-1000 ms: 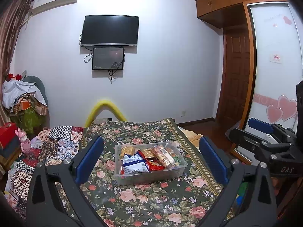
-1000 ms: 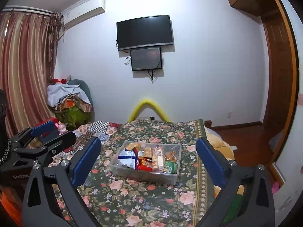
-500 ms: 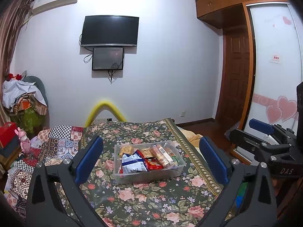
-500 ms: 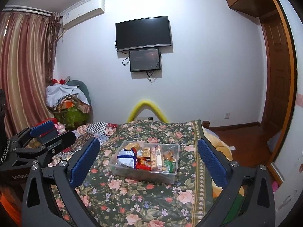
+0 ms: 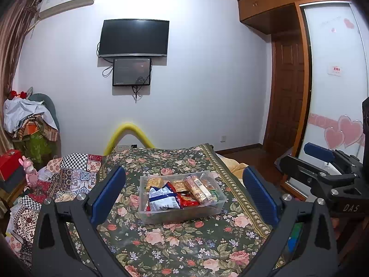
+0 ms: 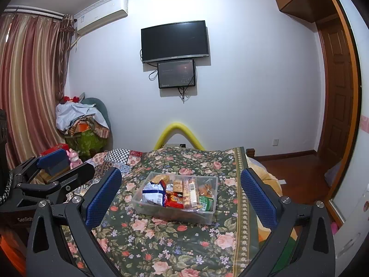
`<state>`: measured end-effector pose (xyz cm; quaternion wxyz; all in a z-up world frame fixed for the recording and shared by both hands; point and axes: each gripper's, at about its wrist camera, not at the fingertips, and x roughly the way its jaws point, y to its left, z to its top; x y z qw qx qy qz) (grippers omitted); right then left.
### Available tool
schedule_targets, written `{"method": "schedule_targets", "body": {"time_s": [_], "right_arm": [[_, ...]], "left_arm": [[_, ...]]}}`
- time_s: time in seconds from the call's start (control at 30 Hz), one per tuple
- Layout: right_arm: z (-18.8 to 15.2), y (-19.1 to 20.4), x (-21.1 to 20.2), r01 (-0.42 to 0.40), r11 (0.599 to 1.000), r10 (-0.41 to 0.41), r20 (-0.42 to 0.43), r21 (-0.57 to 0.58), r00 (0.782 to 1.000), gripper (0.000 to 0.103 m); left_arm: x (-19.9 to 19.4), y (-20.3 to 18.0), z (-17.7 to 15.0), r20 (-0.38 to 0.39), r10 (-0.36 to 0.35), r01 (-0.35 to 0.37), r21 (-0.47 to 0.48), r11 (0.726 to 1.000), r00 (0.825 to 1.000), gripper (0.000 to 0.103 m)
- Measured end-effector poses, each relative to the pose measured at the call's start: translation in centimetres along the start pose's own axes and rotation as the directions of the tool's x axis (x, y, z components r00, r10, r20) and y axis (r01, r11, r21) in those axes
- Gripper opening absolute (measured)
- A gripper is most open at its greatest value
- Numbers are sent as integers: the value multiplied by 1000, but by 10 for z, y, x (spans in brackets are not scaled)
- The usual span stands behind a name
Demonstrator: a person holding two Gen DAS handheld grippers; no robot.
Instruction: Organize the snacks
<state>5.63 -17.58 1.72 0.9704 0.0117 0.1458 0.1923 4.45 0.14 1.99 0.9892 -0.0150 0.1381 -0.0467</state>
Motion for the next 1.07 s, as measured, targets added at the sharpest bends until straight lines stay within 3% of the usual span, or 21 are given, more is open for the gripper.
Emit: {"method": "schedule_targets", "body": {"time_s": [1.07], "right_arm": [[2,1,-2,-1,1000,1,7,1,1000,103]], "left_arm": [[1,-1,-2,-8,-7,7,-1,1000,1000,103]]}}
